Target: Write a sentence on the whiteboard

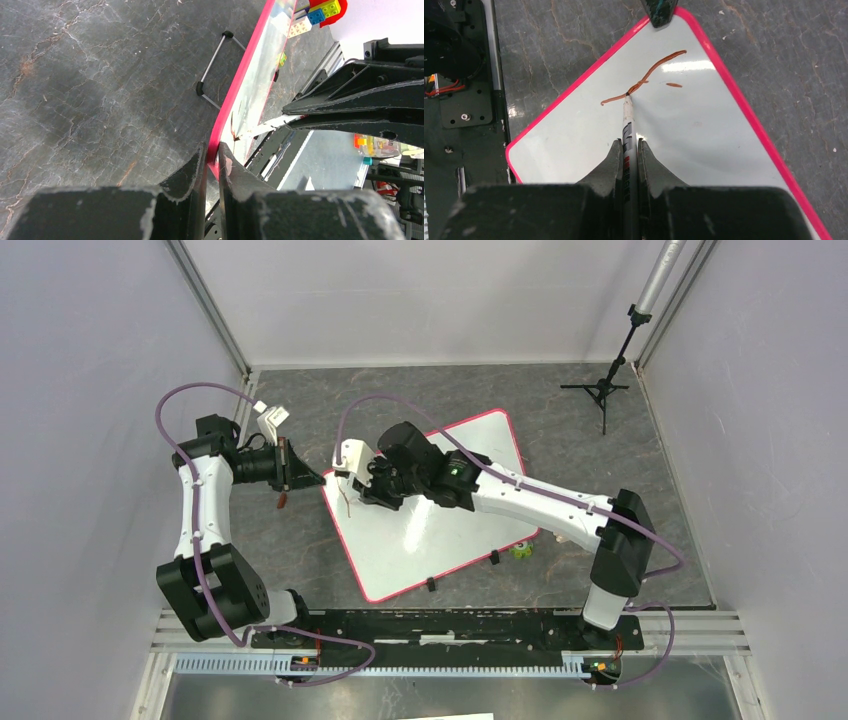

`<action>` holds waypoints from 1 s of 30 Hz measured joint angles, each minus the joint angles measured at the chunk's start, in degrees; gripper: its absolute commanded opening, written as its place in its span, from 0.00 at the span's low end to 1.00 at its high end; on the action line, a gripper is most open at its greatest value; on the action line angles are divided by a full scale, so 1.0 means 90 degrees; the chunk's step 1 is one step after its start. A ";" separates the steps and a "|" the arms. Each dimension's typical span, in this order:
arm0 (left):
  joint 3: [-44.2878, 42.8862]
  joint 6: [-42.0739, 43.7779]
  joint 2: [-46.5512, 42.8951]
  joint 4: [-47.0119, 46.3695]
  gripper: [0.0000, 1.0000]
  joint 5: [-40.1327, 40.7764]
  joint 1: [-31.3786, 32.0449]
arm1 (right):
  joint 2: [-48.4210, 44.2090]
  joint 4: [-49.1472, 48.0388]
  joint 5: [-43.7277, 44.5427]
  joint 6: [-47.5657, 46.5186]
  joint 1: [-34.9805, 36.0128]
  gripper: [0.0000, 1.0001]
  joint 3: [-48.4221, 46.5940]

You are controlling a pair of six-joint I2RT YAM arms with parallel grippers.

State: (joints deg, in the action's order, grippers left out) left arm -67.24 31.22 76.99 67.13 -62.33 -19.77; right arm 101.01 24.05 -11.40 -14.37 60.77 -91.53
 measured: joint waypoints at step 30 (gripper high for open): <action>0.0000 0.0002 -0.0012 0.0000 0.14 0.0024 0.0012 | -0.0646 0.0097 -0.0087 -0.0238 0.0010 0.00 0.0491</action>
State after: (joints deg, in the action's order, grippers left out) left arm -67.24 31.24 76.88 67.13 -62.11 -19.66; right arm 95.20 24.93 -12.19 -16.51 60.86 -87.11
